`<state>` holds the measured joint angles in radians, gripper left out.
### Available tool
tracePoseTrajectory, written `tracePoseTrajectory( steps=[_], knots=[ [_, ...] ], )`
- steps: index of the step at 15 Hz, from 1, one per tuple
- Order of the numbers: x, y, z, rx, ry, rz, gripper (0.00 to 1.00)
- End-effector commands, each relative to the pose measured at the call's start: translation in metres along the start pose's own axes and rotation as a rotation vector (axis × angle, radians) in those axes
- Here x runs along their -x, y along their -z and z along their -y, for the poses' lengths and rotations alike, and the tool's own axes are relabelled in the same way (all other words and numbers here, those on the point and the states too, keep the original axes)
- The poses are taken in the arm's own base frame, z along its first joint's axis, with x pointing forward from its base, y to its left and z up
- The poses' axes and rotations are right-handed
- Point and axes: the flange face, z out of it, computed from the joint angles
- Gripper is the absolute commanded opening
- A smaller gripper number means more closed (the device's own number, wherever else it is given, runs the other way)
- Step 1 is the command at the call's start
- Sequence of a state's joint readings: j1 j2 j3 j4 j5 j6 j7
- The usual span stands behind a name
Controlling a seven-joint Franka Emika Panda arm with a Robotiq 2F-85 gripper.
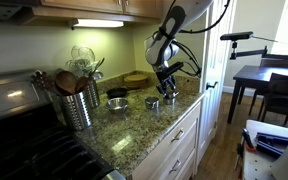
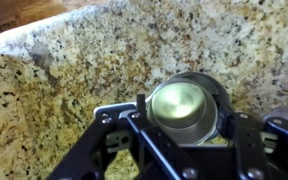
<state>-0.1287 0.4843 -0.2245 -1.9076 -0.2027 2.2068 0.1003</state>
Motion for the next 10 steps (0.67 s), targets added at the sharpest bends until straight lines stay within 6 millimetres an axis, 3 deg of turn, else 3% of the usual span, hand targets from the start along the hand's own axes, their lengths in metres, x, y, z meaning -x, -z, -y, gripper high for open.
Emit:
tracePoseTrajectory(
  steps=[1,7,8,10],
  knots=[
    [-0.0070,0.0030,-0.0045,-0.015,-0.027,0.005,0.39],
    [-0.0118,0.0013,-0.0016,-0.032,-0.035,0.007,0.39],
    [-0.0119,0.0005,-0.0015,-0.034,-0.037,0.010,0.45],
    [-0.0115,0.0000,-0.0017,-0.040,-0.040,0.013,0.90]
  ],
)
